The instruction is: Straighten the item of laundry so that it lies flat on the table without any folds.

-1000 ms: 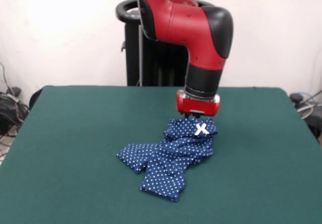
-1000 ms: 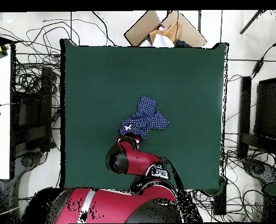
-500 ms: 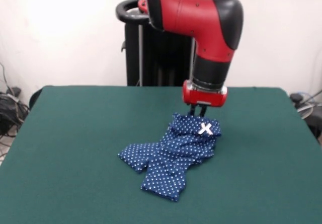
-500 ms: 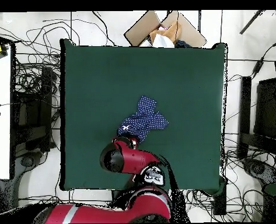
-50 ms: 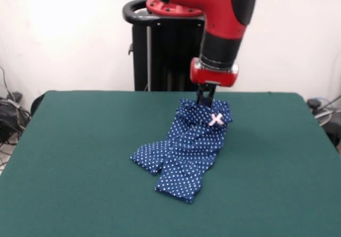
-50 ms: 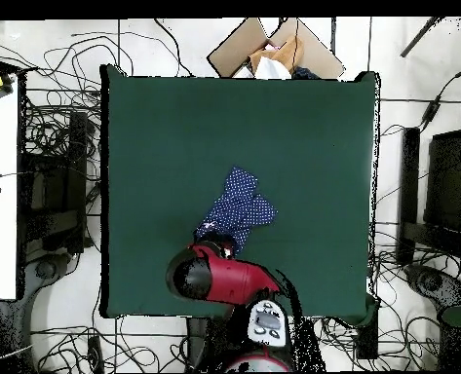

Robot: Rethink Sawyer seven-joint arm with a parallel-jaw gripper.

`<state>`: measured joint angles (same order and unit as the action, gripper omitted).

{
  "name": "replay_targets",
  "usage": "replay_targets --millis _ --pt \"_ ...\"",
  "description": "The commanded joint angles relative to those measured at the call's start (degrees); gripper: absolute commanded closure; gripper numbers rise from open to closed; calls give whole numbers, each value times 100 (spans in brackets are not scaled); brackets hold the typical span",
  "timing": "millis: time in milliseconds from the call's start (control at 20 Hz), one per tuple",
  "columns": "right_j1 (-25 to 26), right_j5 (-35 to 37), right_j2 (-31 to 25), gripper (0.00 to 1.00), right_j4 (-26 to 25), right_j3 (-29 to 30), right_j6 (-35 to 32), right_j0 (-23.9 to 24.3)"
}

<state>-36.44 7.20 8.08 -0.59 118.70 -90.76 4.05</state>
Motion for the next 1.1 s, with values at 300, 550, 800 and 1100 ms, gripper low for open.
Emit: replay_targets --millis 300,550,800,1100 --pt "1403 -1663 -273 100 -1062 350 -853 699" --pt "2089 -2086 -279 100 -1456 194 -808 945" --pt "2442 -2414 -380 100 -1654 349 -969 1093" --pt "2515 -2428 -619 100 -1385 591 -1230 976"
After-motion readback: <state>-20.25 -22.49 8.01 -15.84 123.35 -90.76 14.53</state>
